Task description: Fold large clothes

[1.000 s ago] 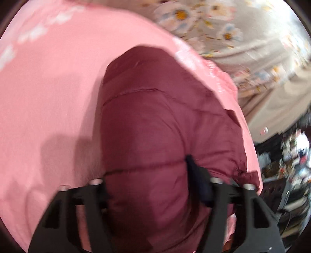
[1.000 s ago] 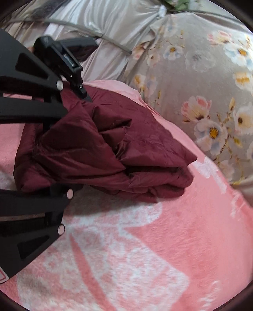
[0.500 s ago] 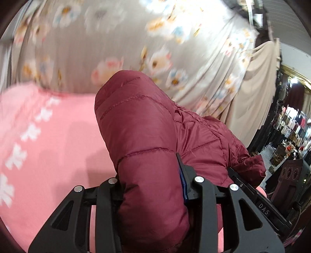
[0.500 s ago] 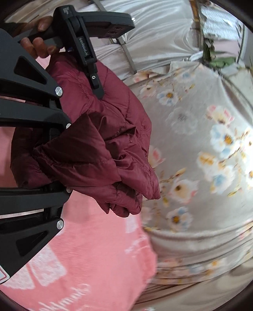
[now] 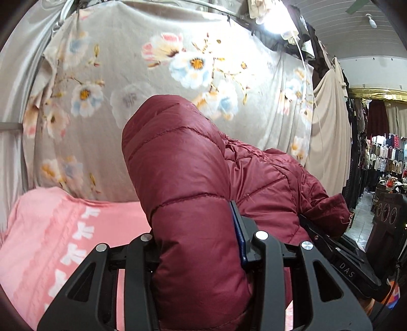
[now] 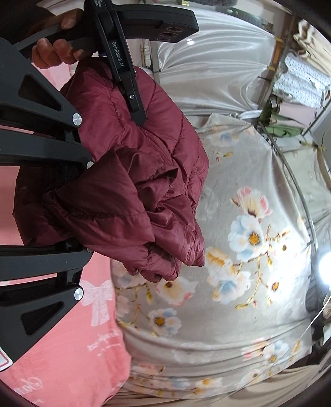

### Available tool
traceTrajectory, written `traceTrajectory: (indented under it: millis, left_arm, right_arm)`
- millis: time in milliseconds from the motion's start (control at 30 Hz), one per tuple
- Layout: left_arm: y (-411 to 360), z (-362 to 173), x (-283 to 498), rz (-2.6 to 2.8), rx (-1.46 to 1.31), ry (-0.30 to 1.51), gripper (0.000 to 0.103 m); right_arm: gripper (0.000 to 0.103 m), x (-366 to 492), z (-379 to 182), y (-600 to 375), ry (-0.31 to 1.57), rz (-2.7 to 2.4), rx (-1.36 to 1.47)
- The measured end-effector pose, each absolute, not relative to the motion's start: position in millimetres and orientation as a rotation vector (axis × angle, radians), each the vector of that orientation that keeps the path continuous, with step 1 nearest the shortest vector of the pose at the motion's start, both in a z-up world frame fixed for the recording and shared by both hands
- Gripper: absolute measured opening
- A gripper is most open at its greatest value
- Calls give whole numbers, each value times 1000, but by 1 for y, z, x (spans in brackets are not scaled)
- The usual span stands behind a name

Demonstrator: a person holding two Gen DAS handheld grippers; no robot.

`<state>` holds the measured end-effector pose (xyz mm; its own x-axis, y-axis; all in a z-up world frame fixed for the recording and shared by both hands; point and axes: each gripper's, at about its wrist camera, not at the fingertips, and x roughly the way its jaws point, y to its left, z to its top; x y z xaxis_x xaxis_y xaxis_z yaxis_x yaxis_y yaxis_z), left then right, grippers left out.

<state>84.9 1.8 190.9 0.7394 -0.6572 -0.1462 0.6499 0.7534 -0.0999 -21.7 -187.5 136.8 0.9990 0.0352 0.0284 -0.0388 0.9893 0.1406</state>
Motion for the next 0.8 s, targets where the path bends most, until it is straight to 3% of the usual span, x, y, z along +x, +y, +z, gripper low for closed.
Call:
traceTrajectory:
  millis: [333,800]
  left_arm:
    - [46,177,133,-687,-41,135,37]
    - [68,90,224,-645,-76,300,38]
  right_arm:
    - [18,34,130,-145,-52,61,44]
    - [18,134,49,-121,119,66,50]
